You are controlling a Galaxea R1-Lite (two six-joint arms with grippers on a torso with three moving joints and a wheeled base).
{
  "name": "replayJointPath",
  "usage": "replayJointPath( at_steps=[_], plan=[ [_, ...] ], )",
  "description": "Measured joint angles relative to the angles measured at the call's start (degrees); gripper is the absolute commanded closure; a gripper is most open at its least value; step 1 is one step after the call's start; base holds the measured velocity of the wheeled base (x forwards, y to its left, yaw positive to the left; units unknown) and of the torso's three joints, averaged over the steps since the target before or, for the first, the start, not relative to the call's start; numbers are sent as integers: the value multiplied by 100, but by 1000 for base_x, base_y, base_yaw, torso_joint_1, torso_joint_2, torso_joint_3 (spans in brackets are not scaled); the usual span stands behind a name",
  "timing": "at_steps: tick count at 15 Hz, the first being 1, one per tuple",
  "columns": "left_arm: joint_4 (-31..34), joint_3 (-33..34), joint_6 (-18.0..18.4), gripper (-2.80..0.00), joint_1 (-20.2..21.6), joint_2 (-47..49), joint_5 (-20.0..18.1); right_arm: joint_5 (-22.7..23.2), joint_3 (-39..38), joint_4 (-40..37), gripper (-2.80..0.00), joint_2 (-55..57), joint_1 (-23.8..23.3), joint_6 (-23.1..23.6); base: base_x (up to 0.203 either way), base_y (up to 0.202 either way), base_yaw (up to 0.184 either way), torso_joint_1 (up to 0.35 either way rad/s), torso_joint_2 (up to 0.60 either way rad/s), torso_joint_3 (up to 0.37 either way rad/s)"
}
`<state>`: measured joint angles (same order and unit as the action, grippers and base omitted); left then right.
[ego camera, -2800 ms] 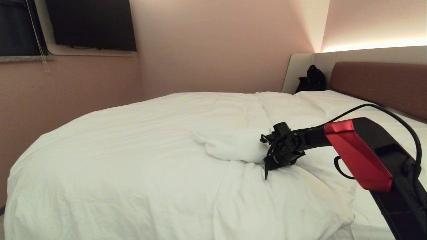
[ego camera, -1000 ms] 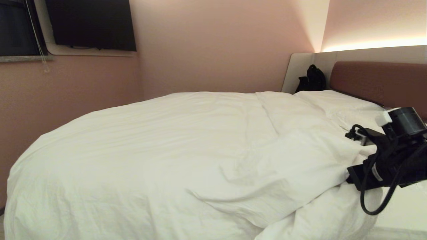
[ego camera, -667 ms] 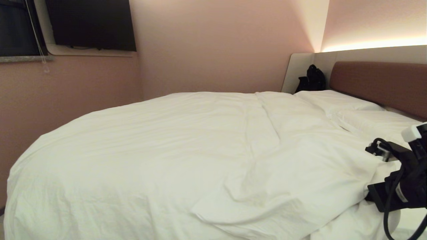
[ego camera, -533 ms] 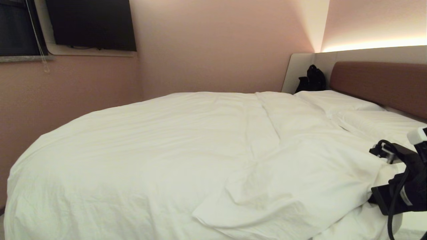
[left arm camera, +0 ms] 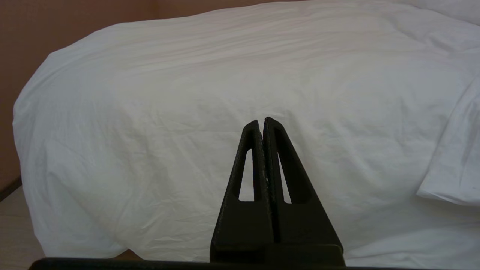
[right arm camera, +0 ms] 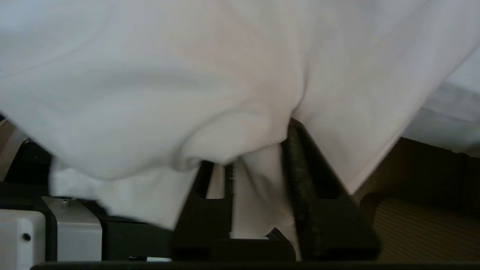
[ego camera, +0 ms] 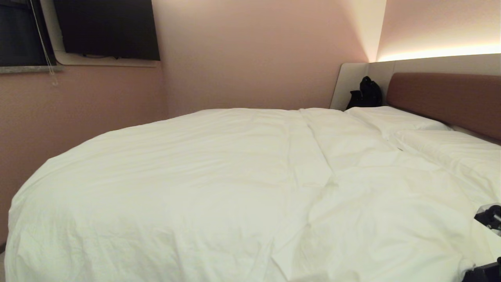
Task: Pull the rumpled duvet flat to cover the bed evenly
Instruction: Flatten the corners of the folded blanket
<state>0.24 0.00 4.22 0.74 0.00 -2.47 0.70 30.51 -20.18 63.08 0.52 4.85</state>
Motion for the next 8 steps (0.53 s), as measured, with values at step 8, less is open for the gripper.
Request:
replayJointPath(
  at_steps=[8],
  plan=[
    [2,0,-3,0,2,0,2,23,-18,-138,-280,-728,10,11,0,0,0,0,0,0]
  ],
)
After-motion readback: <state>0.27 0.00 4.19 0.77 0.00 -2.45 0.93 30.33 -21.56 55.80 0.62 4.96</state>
